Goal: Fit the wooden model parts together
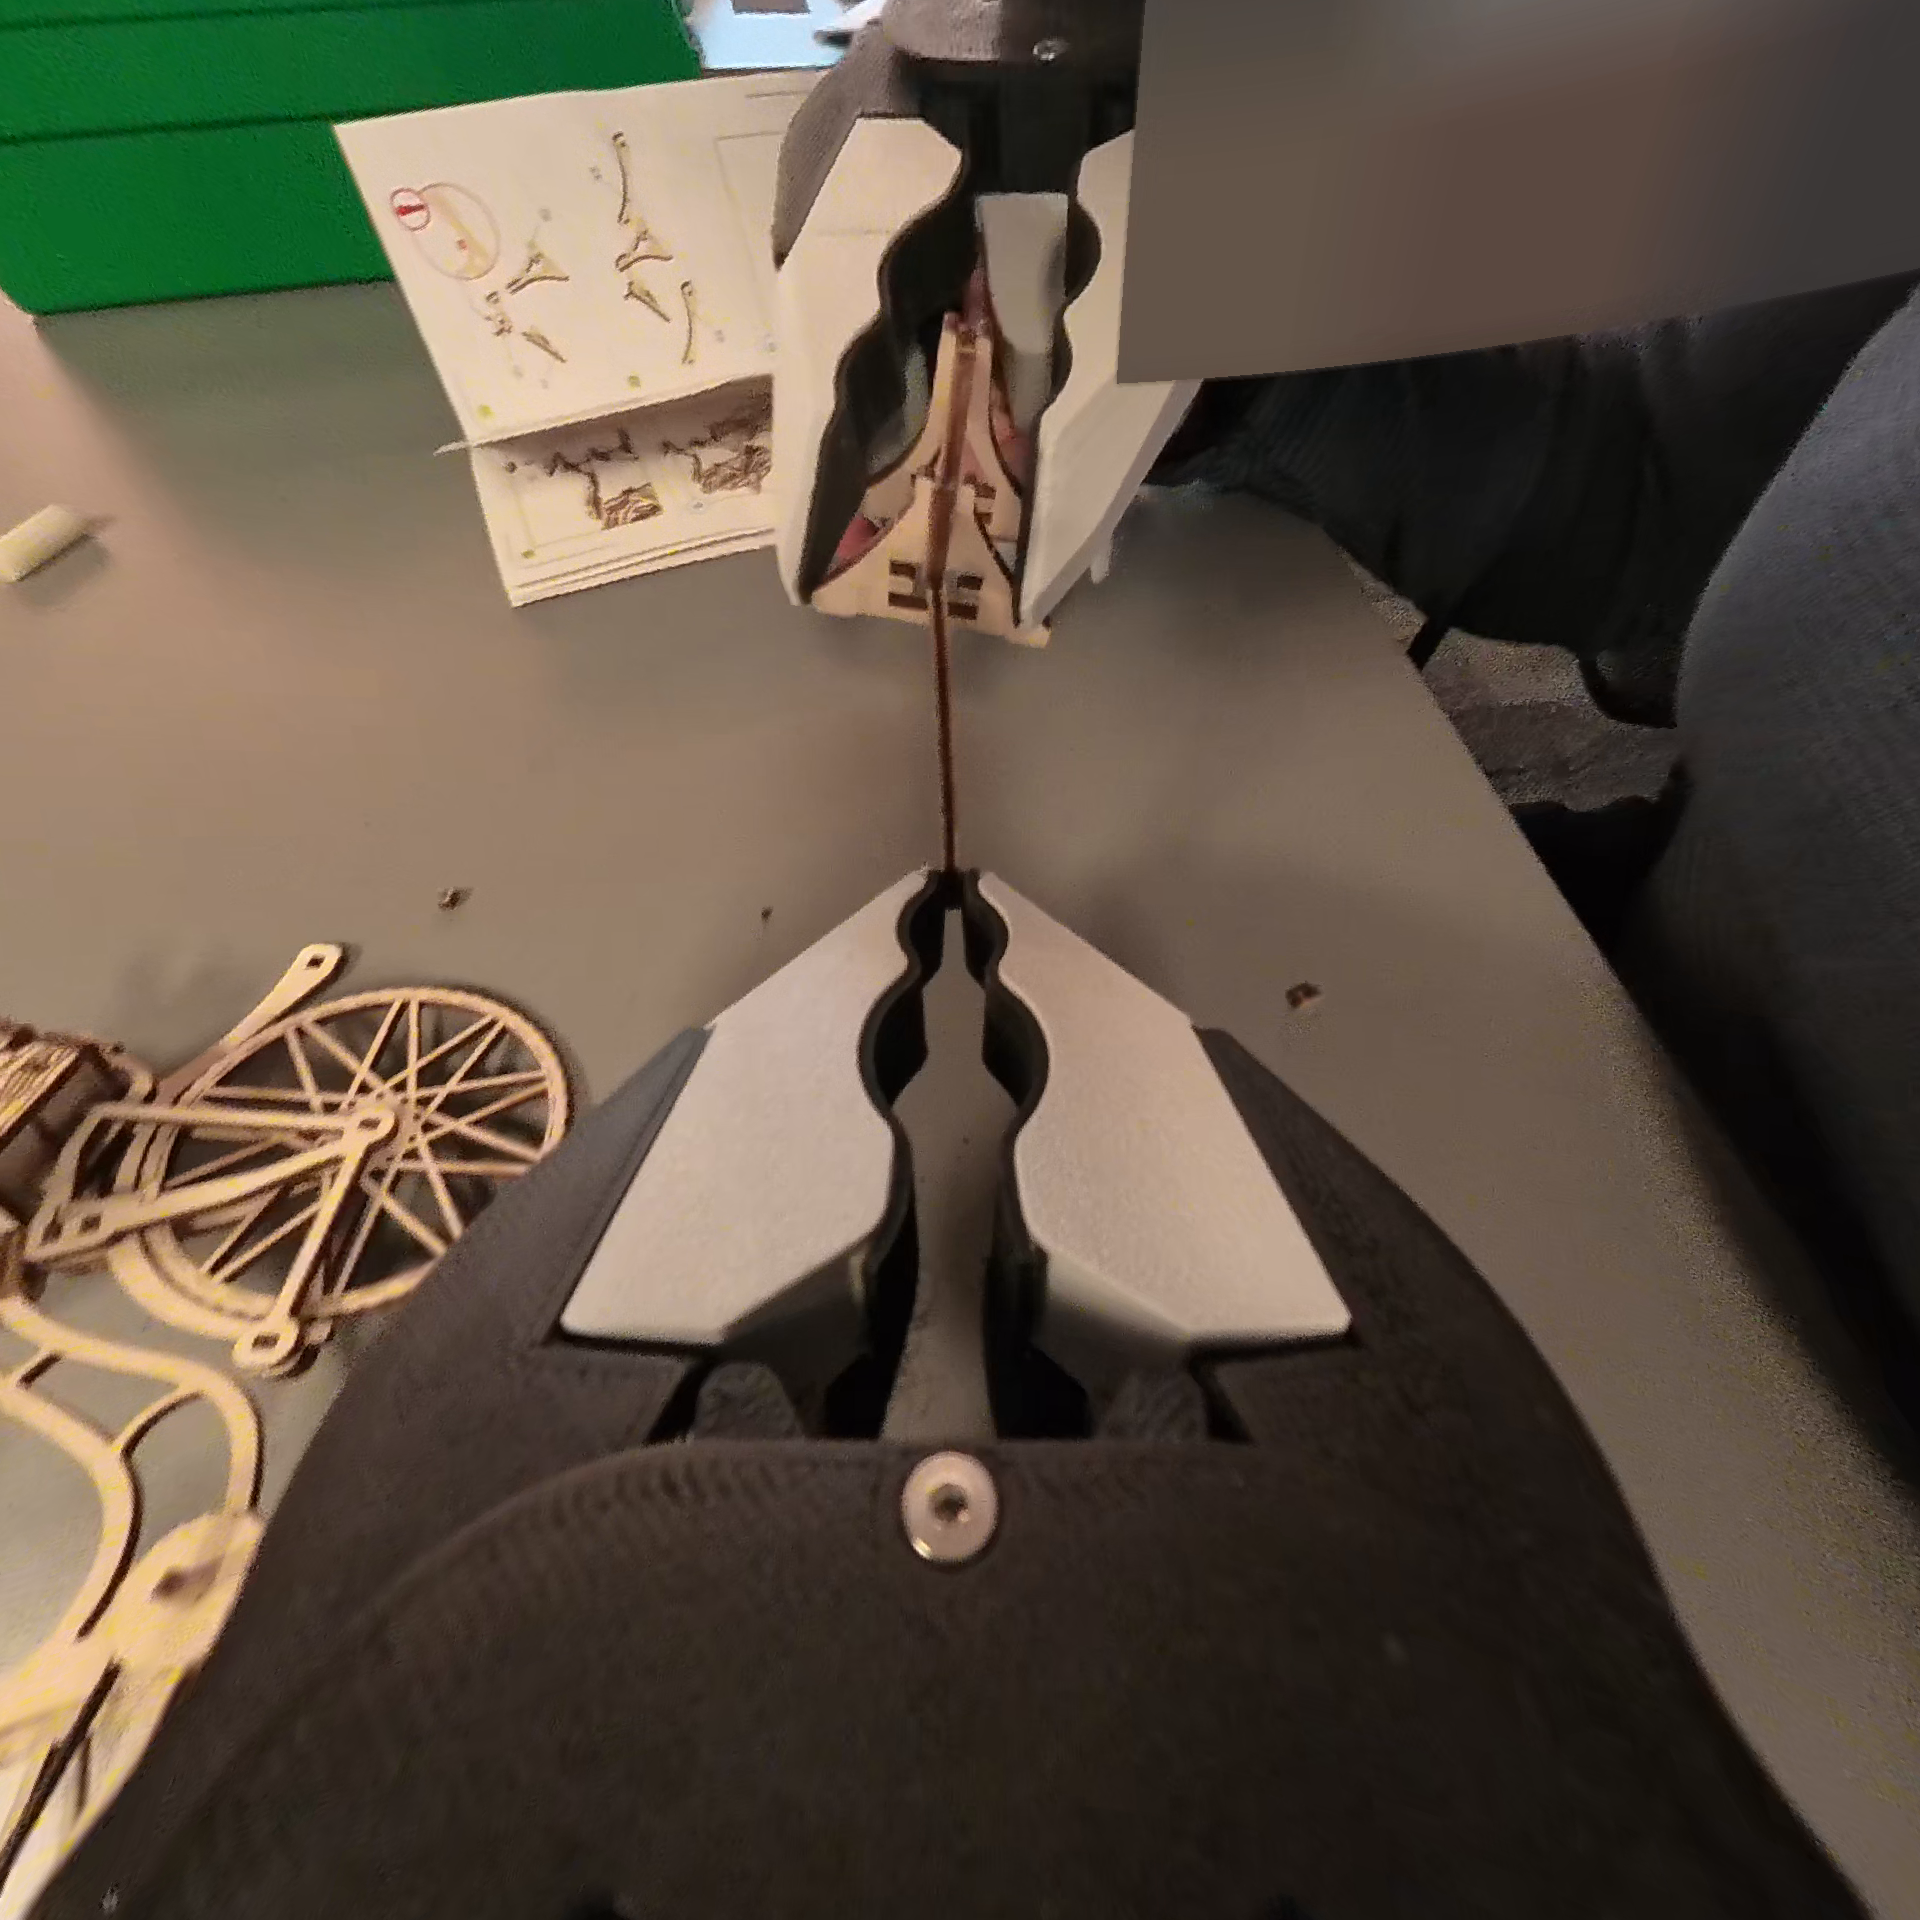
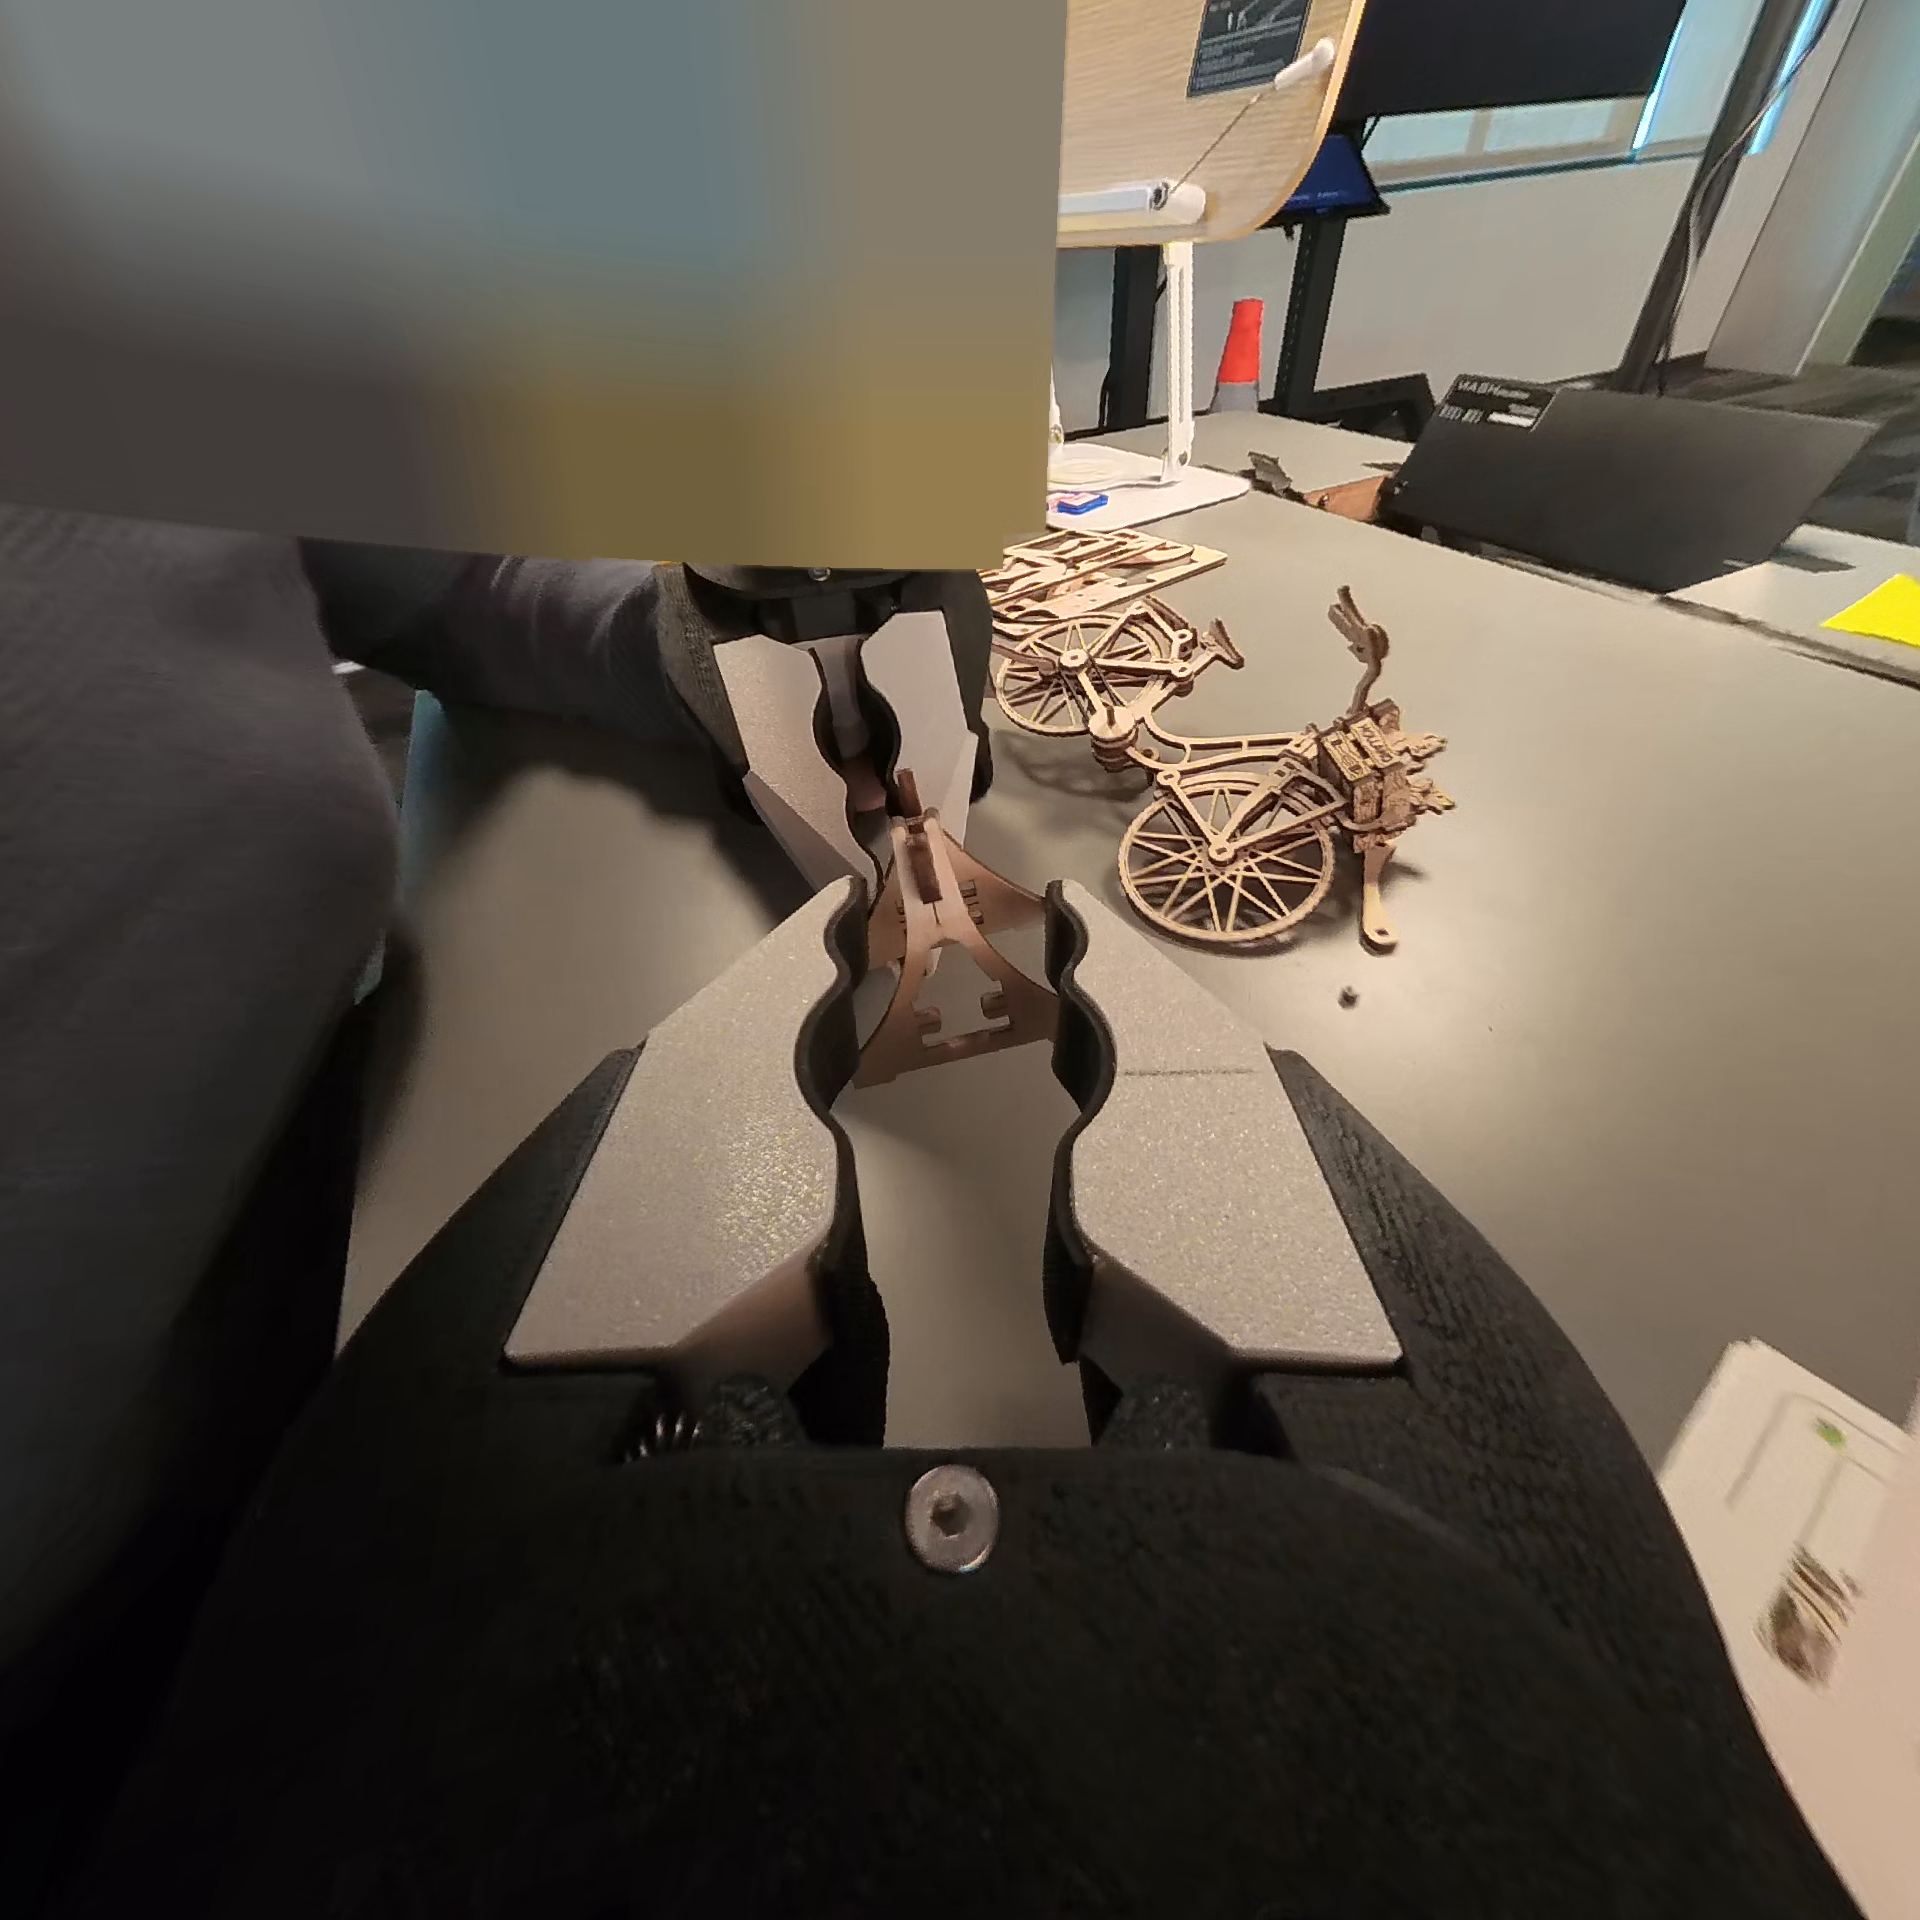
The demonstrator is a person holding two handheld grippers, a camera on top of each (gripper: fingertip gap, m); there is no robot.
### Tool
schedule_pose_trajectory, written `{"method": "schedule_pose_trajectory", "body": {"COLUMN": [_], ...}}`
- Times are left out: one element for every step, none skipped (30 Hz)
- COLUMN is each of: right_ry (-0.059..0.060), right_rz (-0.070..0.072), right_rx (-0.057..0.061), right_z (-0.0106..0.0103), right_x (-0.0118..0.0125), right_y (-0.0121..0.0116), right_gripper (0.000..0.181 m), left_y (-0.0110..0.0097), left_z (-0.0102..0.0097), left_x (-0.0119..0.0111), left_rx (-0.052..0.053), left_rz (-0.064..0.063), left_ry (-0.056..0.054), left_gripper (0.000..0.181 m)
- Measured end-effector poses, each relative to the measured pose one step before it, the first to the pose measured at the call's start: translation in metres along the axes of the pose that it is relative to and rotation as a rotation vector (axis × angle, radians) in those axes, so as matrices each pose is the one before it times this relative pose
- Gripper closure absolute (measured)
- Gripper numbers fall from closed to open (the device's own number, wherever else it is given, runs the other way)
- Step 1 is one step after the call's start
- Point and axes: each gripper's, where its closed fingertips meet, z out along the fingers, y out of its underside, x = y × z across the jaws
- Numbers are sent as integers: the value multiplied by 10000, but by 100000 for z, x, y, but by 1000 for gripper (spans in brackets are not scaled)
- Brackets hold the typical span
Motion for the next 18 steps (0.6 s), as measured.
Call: {"method": "schedule_pose_trajectory", "body": {"right_ry": [-20, -25, -24, -19, -24, -37, -62, -90, -89, -94, -156, -190, -142, -104, -67, -30, -42, -54], "right_rz": [51, 21, -8, -19, -53, -115, -163, -190, -208, -169, -74, -36, -75, -127, -157, -147, -100, -44], "right_rx": [-86, -105, -110, -145, -195, -239, -288, -324, -307, -239, -179, -164, -168, -178, -174, -159, -158, -175], "right_z": [332, 368, 450, 489, 576, 582, 616, 657, 602, 683, 676, 574, 381, 235, 118, 33, -20, -16], "right_x": [5, -39, -76, -25, 62, 77, 42, 80, 195, 253, 185, 141, 174, 151, 127, 145, 114, 113], "right_y": [55, 62, 32, 100, 178, 133, 114, 157, 205, 160, 110, 120, 153, 190, 226, 249, 264, 360], "right_gripper": [149, 149, 149, 149, 149, 149, 149, 149, 149, 149, 149, 149, 149, 149, 149, 149, 149, 149], "left_y": [271, 312, 340, 409, 458, 480, 509, 570, 586, 573, 525, 424, 308, 197, 122, 37, 5, 10], "left_z": [-290, -275, -258, -285, -305, -337, -354, -364, -328, -245, -153, -62, 9, 68, 89, 40, 12, 11], "left_x": [-117, -54, -80, -179, -182, -171, -262, -364, -369, -342, -307, -272, -159, -110, 2, -6, -14, -2], "left_rx": [-75, -99, -122, -153, -165, -166, -167, -189, -199, -211, -214, -185, -160, -120, -90, -36, 2, -4], "left_rz": [36, 63, 57, 48, 57, 81, 86, 77, 30, -24, -69, -82, -71, -70, -74, -64, -85, -83], "left_ry": [-103, -85, -105, -169, -176, -168, -200, -236, -203, -150, -107, -89, -18, 2, 59, 53, 56, 71], "left_gripper": [179, 179, 179, 179, 179, 179, 179, 179, 179, 179, 179, 179, 179, 179, 179, 179, 179, 179]}}
